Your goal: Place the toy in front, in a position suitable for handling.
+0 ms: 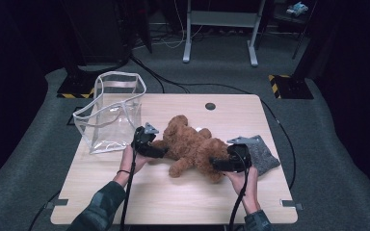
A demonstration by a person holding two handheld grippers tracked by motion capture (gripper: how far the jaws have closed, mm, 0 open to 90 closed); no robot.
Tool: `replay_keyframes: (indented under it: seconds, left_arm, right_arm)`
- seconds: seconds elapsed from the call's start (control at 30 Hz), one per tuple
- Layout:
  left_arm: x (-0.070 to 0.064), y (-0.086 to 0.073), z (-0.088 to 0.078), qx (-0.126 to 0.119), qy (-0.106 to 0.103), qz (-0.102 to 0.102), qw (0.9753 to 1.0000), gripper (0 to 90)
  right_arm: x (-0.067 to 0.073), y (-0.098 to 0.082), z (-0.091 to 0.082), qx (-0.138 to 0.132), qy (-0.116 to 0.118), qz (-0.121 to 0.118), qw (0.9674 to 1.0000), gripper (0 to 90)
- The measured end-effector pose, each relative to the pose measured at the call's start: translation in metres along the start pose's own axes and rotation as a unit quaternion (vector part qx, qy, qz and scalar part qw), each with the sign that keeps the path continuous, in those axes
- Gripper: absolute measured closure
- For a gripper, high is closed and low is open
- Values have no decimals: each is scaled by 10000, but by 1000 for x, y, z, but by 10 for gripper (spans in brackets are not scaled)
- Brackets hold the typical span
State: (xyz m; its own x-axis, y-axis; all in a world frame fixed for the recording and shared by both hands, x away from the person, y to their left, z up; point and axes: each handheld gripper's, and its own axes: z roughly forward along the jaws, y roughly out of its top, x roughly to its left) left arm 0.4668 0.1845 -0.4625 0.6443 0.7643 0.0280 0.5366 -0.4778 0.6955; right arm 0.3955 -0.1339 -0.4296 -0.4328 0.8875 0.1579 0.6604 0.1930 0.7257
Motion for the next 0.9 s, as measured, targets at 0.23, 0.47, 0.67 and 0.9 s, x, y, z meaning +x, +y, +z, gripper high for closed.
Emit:
replay_keyframes:
  seconds: [0.23, 0.47, 0.67, 0.9]
  left_arm:
    - [-2, -2, 20, 237, 10, 174, 9996, 207]
    - [1, -5, 31, 283, -83, 212, 9993, 214]
    - [-2, -8, 33, 309, -6, 321, 9990, 381]
    - [-5, -14, 36, 200, -56, 287, 9994, 600]
  right_arm:
    - [-6, -2, 14, 114, -19, 187, 9998, 42]
    - [-5, -4, 26, 228, 37, 171, 9996, 9]
    - [-6, -4, 28, 288, 16, 93, 9995, 199]
    - [-9, -7, 32, 343, 116, 51, 9993, 394]
